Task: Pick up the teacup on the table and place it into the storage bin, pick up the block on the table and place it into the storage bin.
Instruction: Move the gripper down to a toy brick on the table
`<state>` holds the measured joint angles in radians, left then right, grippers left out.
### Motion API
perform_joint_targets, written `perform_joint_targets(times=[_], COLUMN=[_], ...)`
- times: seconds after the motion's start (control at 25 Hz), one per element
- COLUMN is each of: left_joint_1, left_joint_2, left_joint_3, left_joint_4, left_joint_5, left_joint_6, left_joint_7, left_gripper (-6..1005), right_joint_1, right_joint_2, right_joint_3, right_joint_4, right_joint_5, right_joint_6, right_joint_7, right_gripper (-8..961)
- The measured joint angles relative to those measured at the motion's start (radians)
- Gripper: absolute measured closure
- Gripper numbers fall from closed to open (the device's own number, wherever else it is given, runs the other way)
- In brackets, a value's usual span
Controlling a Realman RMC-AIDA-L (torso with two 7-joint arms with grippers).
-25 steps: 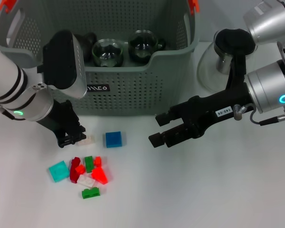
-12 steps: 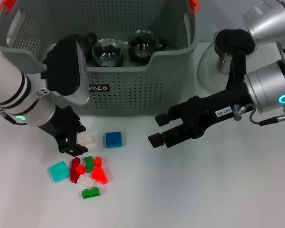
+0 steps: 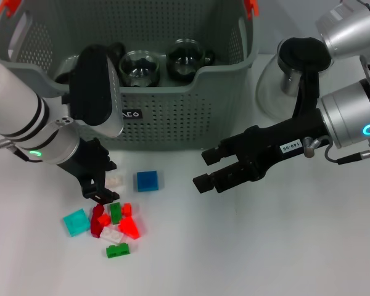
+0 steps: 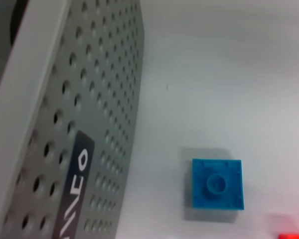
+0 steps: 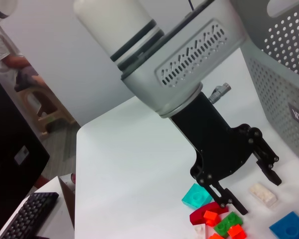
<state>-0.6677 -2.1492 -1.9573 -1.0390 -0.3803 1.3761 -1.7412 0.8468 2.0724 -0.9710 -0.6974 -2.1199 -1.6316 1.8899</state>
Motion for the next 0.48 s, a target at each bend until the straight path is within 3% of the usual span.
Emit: perform_joint_targets(times=[0.48], left_joint_1=[-0.016], left_joint_2=[0.004], left_joint_3=[0.000], left_joint_4=[0.031], left_joint_5=[0.000], left_joint_6=[-0.016], left_joint_7=[0.000], left_gripper=[385], right_joint_1=[-0.002], right_joint_2=[0.000], right_joint_3=[0.000], right_joint_4=[-0.001], right_joint_5=[0.000], right_joint_6=[-0.001], right_joint_7=[0.000], right_gripper=[129])
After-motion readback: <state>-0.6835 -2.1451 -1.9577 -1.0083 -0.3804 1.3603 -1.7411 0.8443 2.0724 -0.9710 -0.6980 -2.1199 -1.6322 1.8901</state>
